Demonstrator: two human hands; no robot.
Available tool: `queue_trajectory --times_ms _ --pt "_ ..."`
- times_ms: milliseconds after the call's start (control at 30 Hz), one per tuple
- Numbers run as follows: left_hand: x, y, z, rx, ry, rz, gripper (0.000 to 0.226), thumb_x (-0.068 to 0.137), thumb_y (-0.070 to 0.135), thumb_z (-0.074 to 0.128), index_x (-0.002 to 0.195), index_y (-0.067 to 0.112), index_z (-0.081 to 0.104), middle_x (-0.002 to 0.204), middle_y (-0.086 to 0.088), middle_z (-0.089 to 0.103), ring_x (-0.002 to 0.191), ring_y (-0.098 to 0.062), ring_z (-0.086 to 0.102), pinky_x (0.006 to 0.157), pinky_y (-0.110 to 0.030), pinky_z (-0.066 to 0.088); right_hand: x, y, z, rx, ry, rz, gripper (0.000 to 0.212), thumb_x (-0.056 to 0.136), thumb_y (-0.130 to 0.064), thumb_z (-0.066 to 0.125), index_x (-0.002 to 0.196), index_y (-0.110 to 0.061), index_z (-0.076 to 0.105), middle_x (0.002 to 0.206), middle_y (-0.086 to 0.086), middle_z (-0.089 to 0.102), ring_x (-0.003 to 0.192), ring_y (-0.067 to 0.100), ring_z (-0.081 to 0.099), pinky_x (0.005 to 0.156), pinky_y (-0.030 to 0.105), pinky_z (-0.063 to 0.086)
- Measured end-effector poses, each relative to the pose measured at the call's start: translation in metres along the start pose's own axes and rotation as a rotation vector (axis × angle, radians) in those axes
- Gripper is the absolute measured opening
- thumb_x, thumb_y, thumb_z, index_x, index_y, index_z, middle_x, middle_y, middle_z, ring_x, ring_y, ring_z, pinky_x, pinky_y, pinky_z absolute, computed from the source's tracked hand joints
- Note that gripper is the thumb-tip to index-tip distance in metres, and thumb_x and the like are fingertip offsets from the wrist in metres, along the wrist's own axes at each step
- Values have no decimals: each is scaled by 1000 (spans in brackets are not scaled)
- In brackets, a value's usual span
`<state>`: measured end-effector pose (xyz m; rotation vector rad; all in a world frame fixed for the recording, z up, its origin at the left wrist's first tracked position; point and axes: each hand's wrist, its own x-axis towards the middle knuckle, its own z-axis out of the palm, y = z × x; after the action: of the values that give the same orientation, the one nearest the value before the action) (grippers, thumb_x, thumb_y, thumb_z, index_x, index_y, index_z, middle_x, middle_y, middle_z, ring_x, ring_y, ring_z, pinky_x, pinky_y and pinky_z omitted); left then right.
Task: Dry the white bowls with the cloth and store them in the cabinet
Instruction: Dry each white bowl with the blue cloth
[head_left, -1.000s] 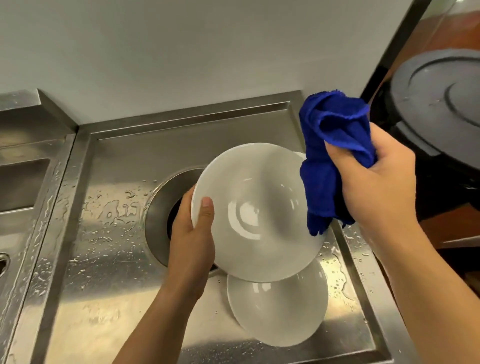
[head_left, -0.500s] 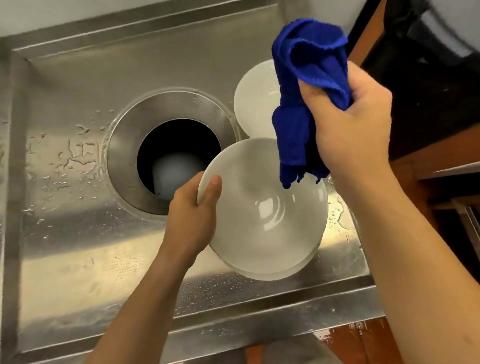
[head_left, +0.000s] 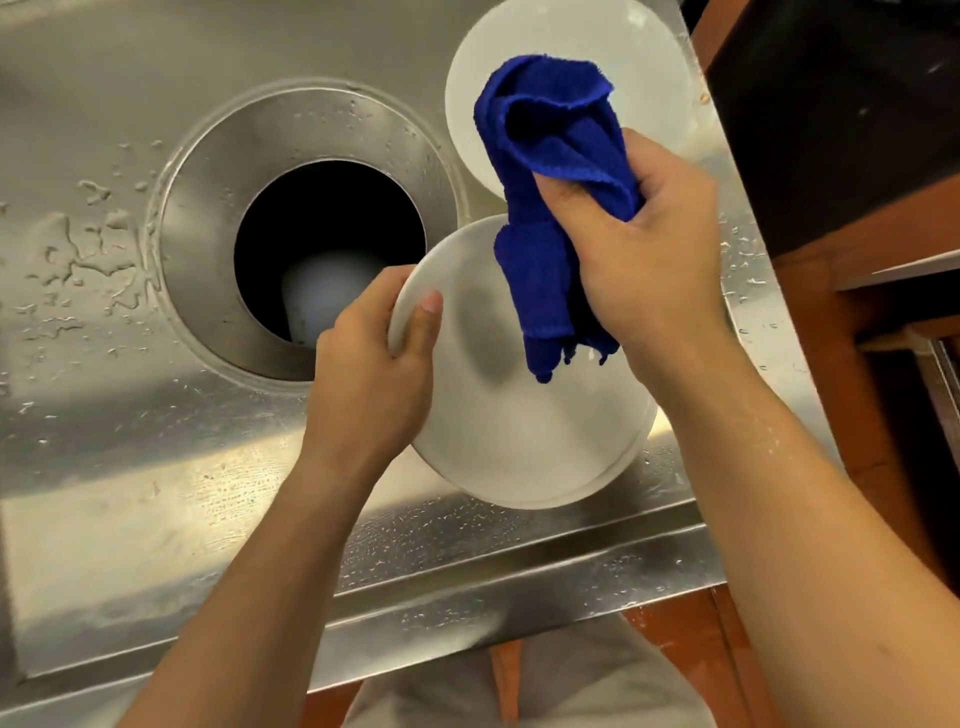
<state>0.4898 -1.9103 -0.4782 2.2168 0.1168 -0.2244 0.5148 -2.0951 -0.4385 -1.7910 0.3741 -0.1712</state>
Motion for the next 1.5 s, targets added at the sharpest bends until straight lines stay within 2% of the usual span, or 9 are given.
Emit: queue_trajectory --times_ms 333,500,733,900,1000,1133,1333,1433,1500 --pt "9 -8 1 49 -9 102 22 109 31 53 121 30 71 85 45 64 81 18 61 64 -4 45 -14 23 7 83 15 53 20 89 -28 76 91 -9 71 73 4 66 69 14 59 70 41 58" --pt "11 -10 1 151 44 168 20 106 21 60 116 11 74 106 3 55 93 12 49 81 3 34 -20 28 10 112 10 38 14 90 -23 77 81 -21 66 64 -17 59 63 2 53 61 19 49" --pt "17 -14 2 164 -4 162 26 108 21 58 128 14 71 108 4 55 88 2 48 78 5 33 -29 37 14 155 -16 26 14 90 -16 76 83 -24 67 67 -14 60 65 5 53 62 21 49" --pt "23 -10 4 80 -120 127 18 110 26 54 107 40 64 104 16 52 93 3 54 76 1 38 -34 42 15 179 -17 6 13 89 -14 75 85 -25 69 68 -17 62 65 2 55 62 19 49" --pt "28 -8 4 67 -143 98 17 110 29 54 116 30 70 113 5 60 90 14 55 74 -4 42 -33 43 16 168 -16 -1 21 88 -15 76 80 -31 67 65 -20 60 63 -1 54 61 15 47" --pt "28 -6 9 39 -124 104 25 110 32 52 107 23 75 99 -5 68 84 -18 62 73 -32 47 -32 43 14 175 -22 -5 23 88 -14 76 79 -32 65 62 -23 60 60 -3 54 59 11 45" --pt "31 5 16 1 -79 68 36 111 26 52 76 23 60 88 17 49 92 -3 54 69 2 38 -27 38 9 178 -41 5 23 88 -17 77 79 -35 66 63 -24 62 60 -5 56 59 9 46" --pt "32 4 14 -70 -166 105 28 112 25 49 91 34 64 90 10 58 80 18 56 68 0 41 -26 38 6 174 -50 -7 26 89 -18 76 77 -38 65 62 -25 62 60 -5 56 58 7 45" --pt "34 0 14 -76 -212 69 20 112 30 48 111 32 67 105 4 65 84 13 58 71 -6 44 -28 41 4 202 -46 0 25 90 -18 75 77 -38 65 63 -23 62 59 -5 57 58 8 45"
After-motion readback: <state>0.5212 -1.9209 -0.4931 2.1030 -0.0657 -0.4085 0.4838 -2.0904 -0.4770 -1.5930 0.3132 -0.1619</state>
